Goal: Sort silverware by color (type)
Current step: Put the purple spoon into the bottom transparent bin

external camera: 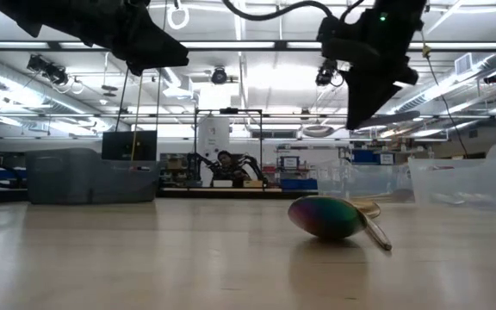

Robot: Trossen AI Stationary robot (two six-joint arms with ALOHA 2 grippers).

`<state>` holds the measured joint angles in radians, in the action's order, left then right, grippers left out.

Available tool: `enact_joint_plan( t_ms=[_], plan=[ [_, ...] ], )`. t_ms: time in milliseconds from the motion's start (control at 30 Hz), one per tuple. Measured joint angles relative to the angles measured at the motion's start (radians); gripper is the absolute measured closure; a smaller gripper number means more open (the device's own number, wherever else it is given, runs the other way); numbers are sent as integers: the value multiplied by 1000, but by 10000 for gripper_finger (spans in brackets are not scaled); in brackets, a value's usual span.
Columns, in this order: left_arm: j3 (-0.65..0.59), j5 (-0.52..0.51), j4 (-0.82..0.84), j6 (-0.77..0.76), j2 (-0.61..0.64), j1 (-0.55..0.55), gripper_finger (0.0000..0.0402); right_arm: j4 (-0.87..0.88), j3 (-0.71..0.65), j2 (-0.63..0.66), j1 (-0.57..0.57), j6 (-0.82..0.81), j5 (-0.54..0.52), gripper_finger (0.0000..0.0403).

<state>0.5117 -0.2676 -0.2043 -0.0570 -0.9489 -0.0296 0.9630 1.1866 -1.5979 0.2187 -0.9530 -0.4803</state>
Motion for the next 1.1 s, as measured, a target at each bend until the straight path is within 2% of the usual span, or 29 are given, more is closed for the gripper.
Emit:
enact_joint_plan(
  t_ms=[1100],
  plan=[
    [0, 0, 0, 0, 0, 0, 249, 532, 0, 25, 28, -341, 16, 340]
  ],
)
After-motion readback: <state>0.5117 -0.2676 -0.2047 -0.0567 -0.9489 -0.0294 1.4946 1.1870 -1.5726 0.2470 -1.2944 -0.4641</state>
